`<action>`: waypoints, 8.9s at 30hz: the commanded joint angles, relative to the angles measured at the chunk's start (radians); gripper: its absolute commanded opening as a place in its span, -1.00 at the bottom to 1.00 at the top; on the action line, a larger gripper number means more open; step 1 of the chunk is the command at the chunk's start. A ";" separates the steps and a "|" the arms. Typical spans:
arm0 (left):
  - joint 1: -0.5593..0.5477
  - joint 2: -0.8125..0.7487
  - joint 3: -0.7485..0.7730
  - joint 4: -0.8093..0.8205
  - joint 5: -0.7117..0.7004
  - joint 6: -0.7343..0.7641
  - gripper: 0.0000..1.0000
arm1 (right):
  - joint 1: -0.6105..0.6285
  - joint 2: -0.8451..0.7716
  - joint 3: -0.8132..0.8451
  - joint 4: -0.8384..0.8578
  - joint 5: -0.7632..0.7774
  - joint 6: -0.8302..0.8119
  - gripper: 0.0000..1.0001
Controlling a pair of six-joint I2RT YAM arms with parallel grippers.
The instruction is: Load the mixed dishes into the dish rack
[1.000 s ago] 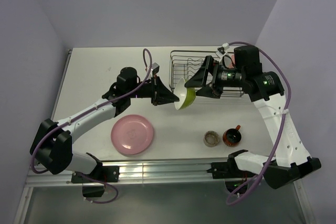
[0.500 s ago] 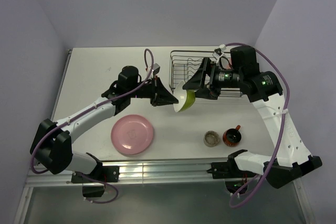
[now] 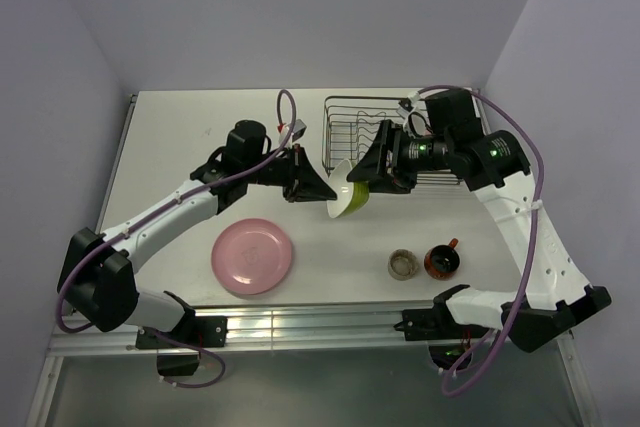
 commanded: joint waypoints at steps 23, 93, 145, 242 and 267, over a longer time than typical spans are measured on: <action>0.015 0.026 0.108 -0.231 0.008 0.188 -0.86 | 0.023 0.021 0.104 -0.066 0.072 -0.057 -1.00; 0.135 -0.118 -0.003 -0.391 -0.099 0.318 0.43 | -0.255 0.742 0.721 -0.299 0.856 -0.321 -1.00; 0.135 -0.151 -0.055 -0.469 -0.150 0.312 0.44 | -0.235 1.138 0.787 -0.082 1.114 -0.338 -0.91; -0.428 0.820 0.674 -0.550 -0.449 0.282 -0.99 | -0.155 -0.263 0.008 -0.274 0.640 -0.216 0.56; -0.149 0.007 -0.182 0.612 -0.179 -0.470 -0.99 | -0.172 -0.376 -0.478 0.594 -0.368 0.234 0.50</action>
